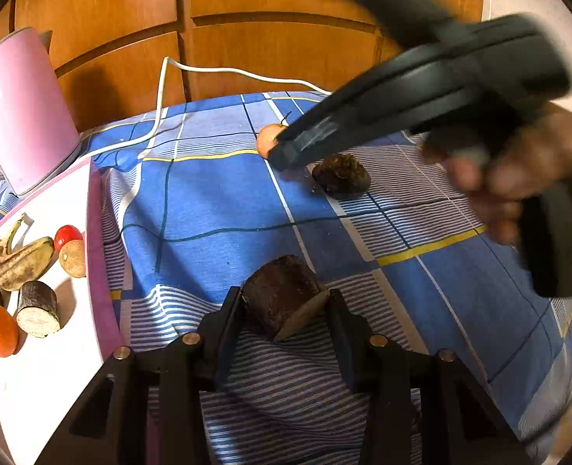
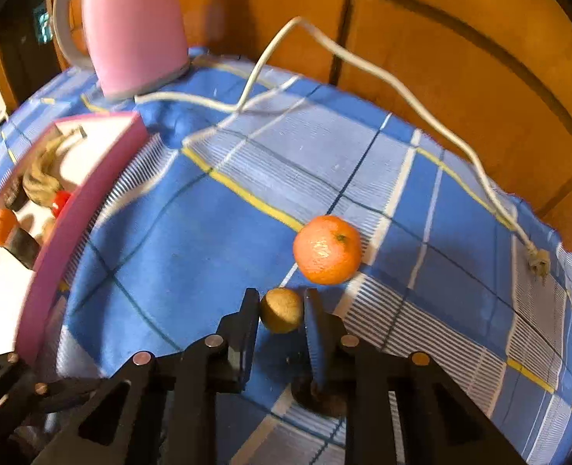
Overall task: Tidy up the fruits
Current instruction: 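Lift the log piece with left tool while right tool grasps a small tan fruit, then lower the log piece into the tray and open left tool while right tool holds the tan fruit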
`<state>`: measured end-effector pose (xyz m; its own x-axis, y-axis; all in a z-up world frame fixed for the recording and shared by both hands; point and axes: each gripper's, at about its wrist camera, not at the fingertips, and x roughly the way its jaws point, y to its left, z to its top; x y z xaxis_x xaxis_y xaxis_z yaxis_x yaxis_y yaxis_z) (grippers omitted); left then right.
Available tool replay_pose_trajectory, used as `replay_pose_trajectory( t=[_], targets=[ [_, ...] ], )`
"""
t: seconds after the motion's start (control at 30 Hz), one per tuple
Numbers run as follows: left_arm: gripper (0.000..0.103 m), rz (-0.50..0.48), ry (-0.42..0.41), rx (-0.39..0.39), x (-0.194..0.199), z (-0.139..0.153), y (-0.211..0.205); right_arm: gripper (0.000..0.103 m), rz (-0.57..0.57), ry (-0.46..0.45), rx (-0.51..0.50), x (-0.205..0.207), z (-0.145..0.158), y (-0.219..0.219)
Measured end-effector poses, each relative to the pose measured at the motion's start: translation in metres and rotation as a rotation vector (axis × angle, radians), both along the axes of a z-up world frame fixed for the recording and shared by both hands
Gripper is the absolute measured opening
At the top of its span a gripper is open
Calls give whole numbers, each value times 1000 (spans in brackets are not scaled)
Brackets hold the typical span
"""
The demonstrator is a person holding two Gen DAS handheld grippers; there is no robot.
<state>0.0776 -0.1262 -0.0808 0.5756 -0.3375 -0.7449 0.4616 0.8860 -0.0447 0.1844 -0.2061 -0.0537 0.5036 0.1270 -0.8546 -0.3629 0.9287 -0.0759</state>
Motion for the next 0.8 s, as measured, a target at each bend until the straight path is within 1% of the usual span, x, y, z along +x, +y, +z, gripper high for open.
replay_pose_trajectory(
  t=[0.07,0.17,0.27,0.33,0.43,0.47,0.5,0.6,0.73,0.8],
  targets=[
    [44,2,2,0,0,0,0,23,-16,-8,76,-15,12,-11],
    [44,3,4,0,0,1,-1,23,-44,-3,148,-46,21,-28],
    [43,5,16,-7,2,1,0,23,-100,28,185,-81,15,-46],
    [43,9,31,-15,6,2,0,23,-134,53,177,-102,4,-55],
    [43,13,60,-39,9,8,2,23,-184,87,182,-116,-11,-66],
    [43,14,56,-45,9,11,3,23,-196,81,197,-119,-13,-69],
    [43,14,46,-50,8,16,4,23,-214,69,223,-121,-13,-73],
    [43,10,27,-80,0,31,8,23,-250,56,249,-122,-13,-76],
    [43,29,30,-125,-11,50,25,23,-273,41,259,-126,-13,-77],
    [43,54,27,-141,-16,60,40,23,-279,38,258,-126,-13,-76]
  ],
)
